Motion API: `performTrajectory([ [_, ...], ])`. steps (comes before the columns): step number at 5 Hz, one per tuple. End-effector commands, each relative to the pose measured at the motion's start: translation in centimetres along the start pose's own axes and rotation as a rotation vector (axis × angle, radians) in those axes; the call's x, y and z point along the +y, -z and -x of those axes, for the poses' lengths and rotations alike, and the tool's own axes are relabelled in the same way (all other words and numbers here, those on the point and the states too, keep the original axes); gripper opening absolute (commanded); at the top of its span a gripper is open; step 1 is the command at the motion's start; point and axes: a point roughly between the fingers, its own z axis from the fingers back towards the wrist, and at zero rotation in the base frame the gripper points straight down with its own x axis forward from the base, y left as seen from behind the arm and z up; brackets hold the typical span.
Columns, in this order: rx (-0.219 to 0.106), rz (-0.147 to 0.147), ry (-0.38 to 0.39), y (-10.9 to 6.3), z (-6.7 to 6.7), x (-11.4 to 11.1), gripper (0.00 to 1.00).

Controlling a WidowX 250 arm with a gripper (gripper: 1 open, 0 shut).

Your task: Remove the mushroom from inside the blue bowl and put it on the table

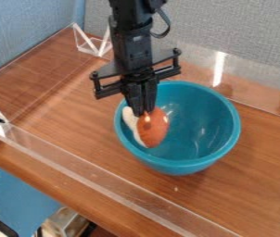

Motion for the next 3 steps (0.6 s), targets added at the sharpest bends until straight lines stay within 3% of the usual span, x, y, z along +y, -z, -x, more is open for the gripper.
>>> performTrajectory([
  [1,-0.043,0.039,-0.078,-1.2,-0.1,-0.7,0.0],
  [2,-0.043,0.034,-0.12,-0.9,0.3,-1.0,0.0],
  [3,-0.04,0.027,-0.149,-0.8,1.8,-1.0,0.0],
])
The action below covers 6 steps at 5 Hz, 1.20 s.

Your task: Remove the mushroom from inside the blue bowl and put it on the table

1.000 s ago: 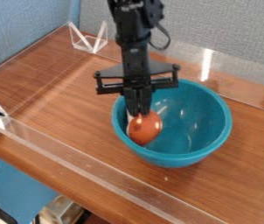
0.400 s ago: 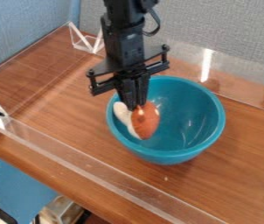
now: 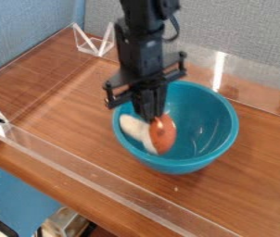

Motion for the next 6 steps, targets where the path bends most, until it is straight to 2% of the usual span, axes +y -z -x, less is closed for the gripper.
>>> performTrajectory([
  [1,-0.007,0.031,0.004,-1.9,1.8,0.2,0.0],
  [2,0.001,0.016,-0.008,-1.6,3.5,0.9,0.0],
  [3,0.004,0.004,0.012,-0.8,5.0,1.5,0.0],
  [4,0.003,-0.002,-0.004,-1.4,5.9,2.2,0.0],
  [5,-0.005,-0.01,-0.01,-1.1,6.5,2.0,0.0],
  [6,-0.018,-0.017,-0.057,0.2,6.2,2.1,0.0],
])
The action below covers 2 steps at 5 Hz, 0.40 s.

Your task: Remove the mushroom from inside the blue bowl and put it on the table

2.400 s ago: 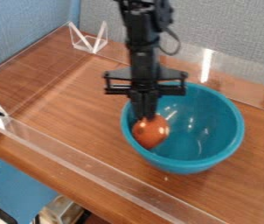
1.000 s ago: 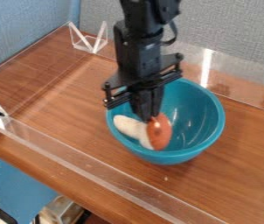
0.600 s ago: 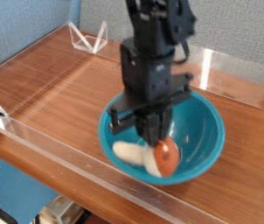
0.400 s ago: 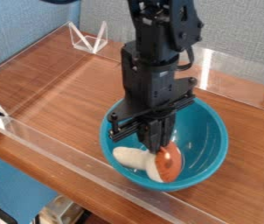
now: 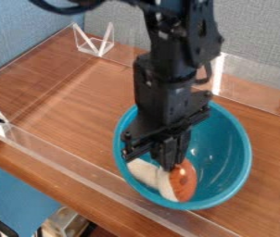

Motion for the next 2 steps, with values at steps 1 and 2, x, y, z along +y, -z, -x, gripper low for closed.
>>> performTrajectory([
  [1,-0.006,0.005,-0.023,0.62,0.45,0.01,0.0],
  [2,-0.012,0.001,-0.053,1.54,0.35,0.07,0.0],
])
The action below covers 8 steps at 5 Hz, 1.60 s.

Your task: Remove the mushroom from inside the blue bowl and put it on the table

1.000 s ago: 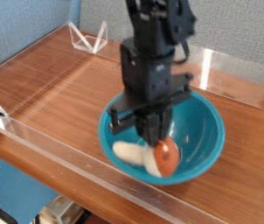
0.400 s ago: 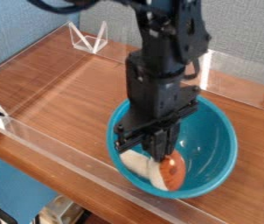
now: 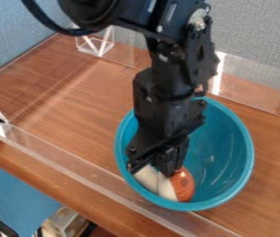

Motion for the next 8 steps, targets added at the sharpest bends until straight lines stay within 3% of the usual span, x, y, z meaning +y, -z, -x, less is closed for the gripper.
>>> performTrajectory([
  [1,0.003,0.016,0.006,-1.5,-0.7,0.3,0.0],
  [3,0.025,0.047,-0.138,-4.3,-4.1,0.9,0.0],
  [4,0.046,0.036,-0.119,-5.1,-6.9,1.5,0.0],
  [5,0.042,0.033,-0.083,-5.7,-10.0,2.3,0.0],
  [6,0.051,0.026,0.001,-6.0,-10.5,2.0,0.0],
  [8,0.04,0.015,0.051,-6.1,-6.6,1.4,0.0],
])
